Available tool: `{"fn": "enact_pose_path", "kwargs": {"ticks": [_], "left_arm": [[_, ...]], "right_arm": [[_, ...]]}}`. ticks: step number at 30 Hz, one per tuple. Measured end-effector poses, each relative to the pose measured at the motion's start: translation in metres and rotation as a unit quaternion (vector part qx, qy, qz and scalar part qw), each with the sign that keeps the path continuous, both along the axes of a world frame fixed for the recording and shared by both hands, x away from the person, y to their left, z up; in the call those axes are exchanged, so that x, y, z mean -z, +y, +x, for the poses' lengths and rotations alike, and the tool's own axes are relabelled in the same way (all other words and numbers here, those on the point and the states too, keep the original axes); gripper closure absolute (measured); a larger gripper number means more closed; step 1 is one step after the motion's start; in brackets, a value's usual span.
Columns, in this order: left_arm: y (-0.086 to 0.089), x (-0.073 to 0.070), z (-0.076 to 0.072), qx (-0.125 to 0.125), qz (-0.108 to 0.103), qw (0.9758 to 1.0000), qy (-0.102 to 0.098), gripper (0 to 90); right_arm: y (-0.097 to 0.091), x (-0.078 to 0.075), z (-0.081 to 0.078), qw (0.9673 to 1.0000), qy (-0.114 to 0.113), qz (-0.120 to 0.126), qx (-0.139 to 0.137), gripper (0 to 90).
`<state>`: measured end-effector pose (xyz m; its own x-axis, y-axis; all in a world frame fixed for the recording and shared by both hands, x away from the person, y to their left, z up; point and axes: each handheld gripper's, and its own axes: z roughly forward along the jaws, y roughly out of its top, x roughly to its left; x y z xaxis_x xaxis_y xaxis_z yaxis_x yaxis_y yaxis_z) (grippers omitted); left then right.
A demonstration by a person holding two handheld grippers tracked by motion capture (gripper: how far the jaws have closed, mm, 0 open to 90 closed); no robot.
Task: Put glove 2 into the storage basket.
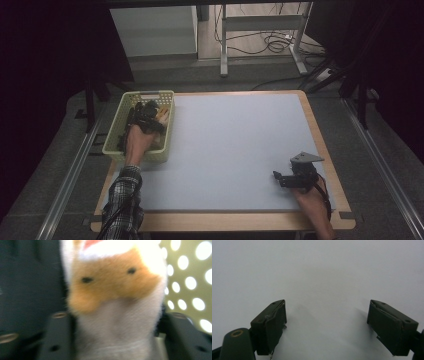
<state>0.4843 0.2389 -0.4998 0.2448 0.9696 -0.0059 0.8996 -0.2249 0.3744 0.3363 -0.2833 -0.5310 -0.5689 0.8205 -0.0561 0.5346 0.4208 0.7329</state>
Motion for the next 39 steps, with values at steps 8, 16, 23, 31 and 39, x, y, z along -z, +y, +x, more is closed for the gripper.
{"fn": "enact_pose_path", "kwargs": {"ticks": [8,16,23,31,39], "left_arm": [[0.016,-0.034,-0.018,0.007,-0.022,0.9986,-0.047,7.8],[0.031,-0.047,-0.023,-0.020,0.019,0.9968,-0.074,62.2],[0.017,-0.014,-0.010,-0.013,0.040,0.9988,-0.026,76.6],[0.009,-0.011,-0.007,-0.004,0.009,0.9995,-0.031,78.6],[0.028,-0.026,-0.020,-0.017,-0.008,0.9972,-0.073,65.6]], "right_arm": [[0.000,0.000,0.000,1.0000,0.000,0.000,0.000,15.7],[0.000,0.000,0.000,1.0000,0.000,0.000,0.000,15.8],[0.000,0.000,0.000,1.0000,0.000,0.000,0.000,15.8],[0.000,0.000,0.000,1.0000,0.000,0.000,0.000,15.7],[0.000,0.000,0.000,1.0000,0.000,0.000,0.000,15.8]]}}
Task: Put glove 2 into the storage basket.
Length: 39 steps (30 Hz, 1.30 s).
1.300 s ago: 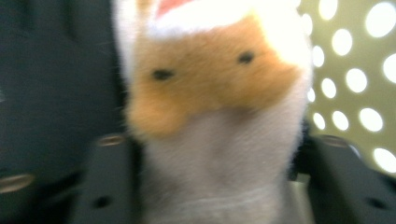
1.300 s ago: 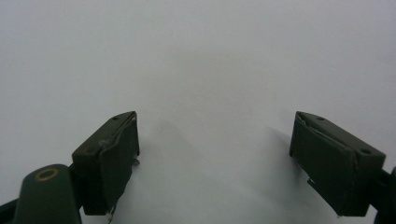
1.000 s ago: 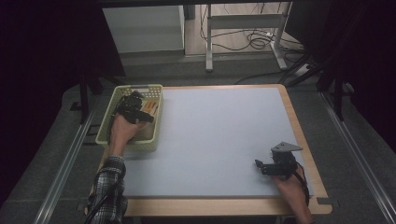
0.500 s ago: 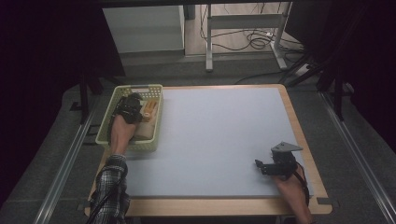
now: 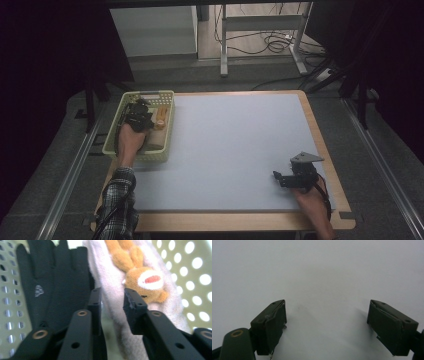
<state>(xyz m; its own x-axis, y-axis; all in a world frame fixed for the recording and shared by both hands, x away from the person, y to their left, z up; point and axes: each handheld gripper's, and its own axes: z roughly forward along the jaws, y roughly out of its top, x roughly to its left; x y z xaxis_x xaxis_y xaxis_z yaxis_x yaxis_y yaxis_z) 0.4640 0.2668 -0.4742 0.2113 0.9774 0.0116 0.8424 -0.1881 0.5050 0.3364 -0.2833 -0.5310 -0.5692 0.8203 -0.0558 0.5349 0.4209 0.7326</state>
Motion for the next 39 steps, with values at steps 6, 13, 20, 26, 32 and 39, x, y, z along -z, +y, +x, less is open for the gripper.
{"fn": "enact_pose_path", "kwargs": {"ticks": [6,13,20,26,32,39], "left_arm": [[0.009,-0.005,-0.013,-0.001,-0.011,0.9996,-0.027,49.8],[0.016,-0.009,-0.029,0.009,-0.033,0.9982,-0.050,35.0],[0.022,-0.012,-0.042,0.019,-0.050,0.9964,-0.066,22.2],[0.026,-0.013,-0.053,0.025,-0.069,0.9942,-0.079,17.0],[0.026,-0.017,-0.064,0.037,-0.080,0.9915,-0.095,12.0],[0.018,-0.021,-0.077,0.057,-0.079,0.9896,-0.106,5.8]], "right_arm": [[0.000,0.000,0.000,1.0000,0.000,0.000,0.000,15.7],[0.000,0.000,0.000,1.0000,0.000,0.000,0.000,15.8],[0.000,0.000,0.000,1.0000,0.000,0.000,0.000,15.7],[0.000,0.000,0.000,1.0000,0.000,0.000,0.000,15.8],[0.000,0.000,0.000,1.0000,0.000,0.000,0.000,15.7],[0.000,0.000,0.000,1.0000,-0.001,-0.001,0.000,15.7]]}}
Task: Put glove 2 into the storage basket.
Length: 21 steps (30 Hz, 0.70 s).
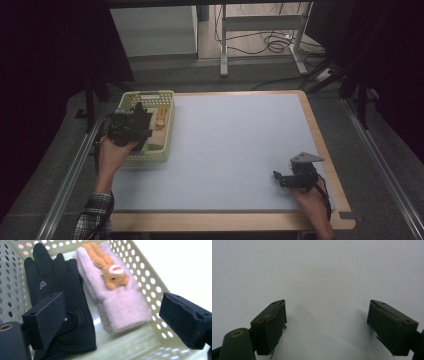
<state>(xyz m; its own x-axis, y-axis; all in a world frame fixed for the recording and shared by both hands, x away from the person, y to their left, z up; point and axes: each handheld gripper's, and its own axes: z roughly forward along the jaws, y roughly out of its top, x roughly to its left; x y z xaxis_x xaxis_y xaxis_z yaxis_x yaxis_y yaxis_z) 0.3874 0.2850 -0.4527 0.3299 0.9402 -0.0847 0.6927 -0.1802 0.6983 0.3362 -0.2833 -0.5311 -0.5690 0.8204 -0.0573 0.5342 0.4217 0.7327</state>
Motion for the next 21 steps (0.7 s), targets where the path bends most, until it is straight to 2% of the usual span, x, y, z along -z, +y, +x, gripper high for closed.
{"fn": "enact_pose_path", "kwargs": {"ticks": [7,12,21], "left_arm": [[-0.013,-0.005,-0.010,0.025,-0.003,0.9997,-0.005,2.2],[-0.026,-0.009,-0.020,0.045,-0.008,0.9988,-0.017,1.9],[-0.056,-0.015,-0.038,0.089,-0.019,0.9946,-0.050,0.8]], "right_arm": [[0.000,0.000,0.000,1.0000,0.000,-0.001,0.000,15.7],[0.000,0.000,0.000,1.0000,0.000,-0.002,0.000,15.8],[0.000,0.000,0.000,1.0000,-0.001,-0.002,0.000,15.8]]}}
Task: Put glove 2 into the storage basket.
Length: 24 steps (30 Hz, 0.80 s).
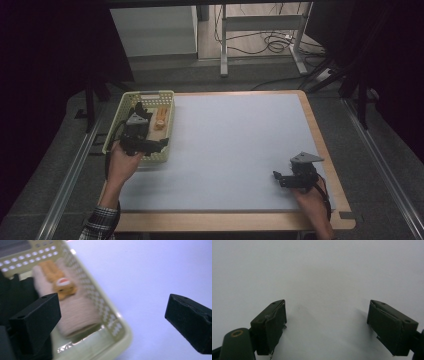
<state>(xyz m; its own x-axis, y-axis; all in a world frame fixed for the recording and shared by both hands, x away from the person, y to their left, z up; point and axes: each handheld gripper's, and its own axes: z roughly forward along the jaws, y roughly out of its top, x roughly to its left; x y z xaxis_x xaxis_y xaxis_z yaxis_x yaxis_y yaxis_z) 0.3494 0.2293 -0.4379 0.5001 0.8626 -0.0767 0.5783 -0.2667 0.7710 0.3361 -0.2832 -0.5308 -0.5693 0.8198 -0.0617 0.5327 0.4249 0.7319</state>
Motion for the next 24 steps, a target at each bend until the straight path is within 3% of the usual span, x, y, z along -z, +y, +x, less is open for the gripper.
{"fn": "enact_pose_path", "kwargs": {"ticks": [12,24], "left_arm": [[-0.039,0.009,-0.021,0.056,-0.008,0.9982,-0.020,0.7],[-0.065,0.040,-0.040,0.093,0.004,0.9954,-0.026,0.6]], "right_arm": [[0.000,0.000,0.000,1.0000,0.000,0.000,-0.001,15.8],[0.000,0.000,0.000,1.0000,-0.001,0.000,-0.001,15.8]]}}
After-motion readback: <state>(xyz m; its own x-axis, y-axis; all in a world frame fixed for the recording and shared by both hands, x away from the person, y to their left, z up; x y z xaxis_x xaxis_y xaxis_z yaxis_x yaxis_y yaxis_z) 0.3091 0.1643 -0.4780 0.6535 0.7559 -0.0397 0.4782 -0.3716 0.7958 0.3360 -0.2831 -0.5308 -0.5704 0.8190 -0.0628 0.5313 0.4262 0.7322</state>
